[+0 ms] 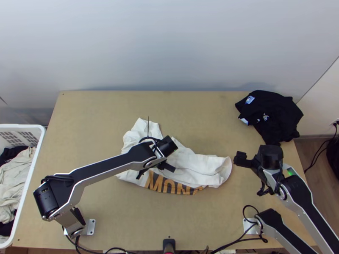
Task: Fold the t-shirt
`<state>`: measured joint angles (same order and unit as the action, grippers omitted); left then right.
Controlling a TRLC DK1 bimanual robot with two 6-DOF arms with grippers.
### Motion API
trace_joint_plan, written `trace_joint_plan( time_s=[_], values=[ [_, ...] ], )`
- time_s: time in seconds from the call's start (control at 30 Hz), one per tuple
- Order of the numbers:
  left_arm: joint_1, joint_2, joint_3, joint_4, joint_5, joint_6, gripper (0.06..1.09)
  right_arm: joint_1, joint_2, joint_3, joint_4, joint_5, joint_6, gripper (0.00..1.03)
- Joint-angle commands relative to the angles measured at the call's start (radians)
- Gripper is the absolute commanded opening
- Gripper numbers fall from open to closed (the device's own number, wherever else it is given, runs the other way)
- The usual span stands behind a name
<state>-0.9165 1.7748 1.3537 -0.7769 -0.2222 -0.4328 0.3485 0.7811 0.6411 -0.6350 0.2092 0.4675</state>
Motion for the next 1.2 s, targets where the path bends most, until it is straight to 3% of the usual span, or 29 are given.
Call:
trace_joint_plan(
  time_s=[0.0,0.63,0.73,0.87,1.03,1.1,1.17],
  values=[
    [-0.001,-0.011,0.004,-0.018,-0.031,0.025,0.1,-0.066,0.056,-0.063,0.044,-0.102,0.003,0.96],
    [0.088,-0.083,0.019,-0.048,-0.069,0.029,0.1,-0.06,0.277,-0.161,0.204,-0.272,-0.035,0.92],
    [0.09,-0.083,0.019,-0.048,-0.078,0.032,0.1,-0.045,0.287,-0.164,0.215,-0.278,-0.035,0.82],
    [0.094,-0.081,0.022,-0.047,-0.083,0.032,0.1,-0.031,0.32,-0.161,0.227,-0.28,-0.027,0.8],
    [0.1,-0.081,0.024,-0.047,-0.083,0.032,0.1,-0.031,0.343,-0.159,0.239,-0.287,-0.04,0.36],
    [0.103,-0.081,0.024,-0.047,-0.083,0.034,0.1,-0.031,0.342,-0.159,0.256,-0.294,-0.044,0.04],
    [0.108,-0.083,0.025,-0.048,-0.083,0.035,0.1,-0.031,0.336,-0.159,0.256,-0.295,-0.046,0.03]
  ],
)
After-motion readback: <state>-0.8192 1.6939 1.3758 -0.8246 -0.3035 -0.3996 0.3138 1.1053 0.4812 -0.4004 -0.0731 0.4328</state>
